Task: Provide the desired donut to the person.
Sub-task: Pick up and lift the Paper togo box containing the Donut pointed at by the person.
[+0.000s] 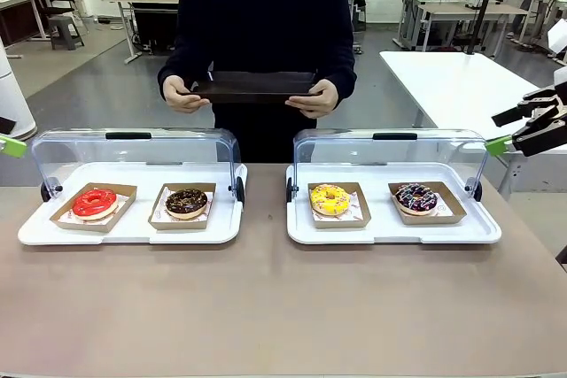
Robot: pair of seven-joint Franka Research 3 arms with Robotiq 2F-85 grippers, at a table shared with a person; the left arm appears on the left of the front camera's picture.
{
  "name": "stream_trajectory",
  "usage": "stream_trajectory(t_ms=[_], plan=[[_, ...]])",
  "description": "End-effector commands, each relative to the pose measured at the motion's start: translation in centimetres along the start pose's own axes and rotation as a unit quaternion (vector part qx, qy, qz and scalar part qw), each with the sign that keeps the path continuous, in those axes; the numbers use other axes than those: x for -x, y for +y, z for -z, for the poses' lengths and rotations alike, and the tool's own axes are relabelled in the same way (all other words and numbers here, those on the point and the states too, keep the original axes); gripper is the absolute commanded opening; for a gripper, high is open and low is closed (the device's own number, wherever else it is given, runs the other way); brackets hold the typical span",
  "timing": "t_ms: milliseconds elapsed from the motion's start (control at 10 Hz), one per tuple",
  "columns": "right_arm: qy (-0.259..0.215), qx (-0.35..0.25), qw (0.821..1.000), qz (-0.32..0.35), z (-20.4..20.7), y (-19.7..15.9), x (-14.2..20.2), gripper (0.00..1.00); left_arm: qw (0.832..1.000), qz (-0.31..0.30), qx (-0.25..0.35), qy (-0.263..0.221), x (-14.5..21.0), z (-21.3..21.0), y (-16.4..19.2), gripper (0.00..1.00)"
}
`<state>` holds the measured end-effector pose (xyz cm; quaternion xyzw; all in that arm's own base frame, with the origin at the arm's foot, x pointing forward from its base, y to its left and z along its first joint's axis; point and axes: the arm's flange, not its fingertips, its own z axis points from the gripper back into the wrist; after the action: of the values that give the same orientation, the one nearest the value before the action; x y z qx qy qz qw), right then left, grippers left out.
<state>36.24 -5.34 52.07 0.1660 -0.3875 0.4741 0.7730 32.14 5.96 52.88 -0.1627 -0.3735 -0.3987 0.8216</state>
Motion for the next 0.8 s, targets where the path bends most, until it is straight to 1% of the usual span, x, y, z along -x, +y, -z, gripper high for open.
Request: stream_trajectory(t_ms=[0, 700], plan=[[-0.002, -0.002, 1.000, 0.001, 0.00, -0.08, 0.13, 1.00, 1.000, 0.000, -0.001, -0.001, 0.02, -0.08, 0.03, 1.00], [-0.002, -0.002, 1.000, 0.001, 0.00, -0.08, 0.13, 1.00, 1.000, 0.000, -0.001, -0.001, 0.02, -0.08, 0.03, 1.00]])
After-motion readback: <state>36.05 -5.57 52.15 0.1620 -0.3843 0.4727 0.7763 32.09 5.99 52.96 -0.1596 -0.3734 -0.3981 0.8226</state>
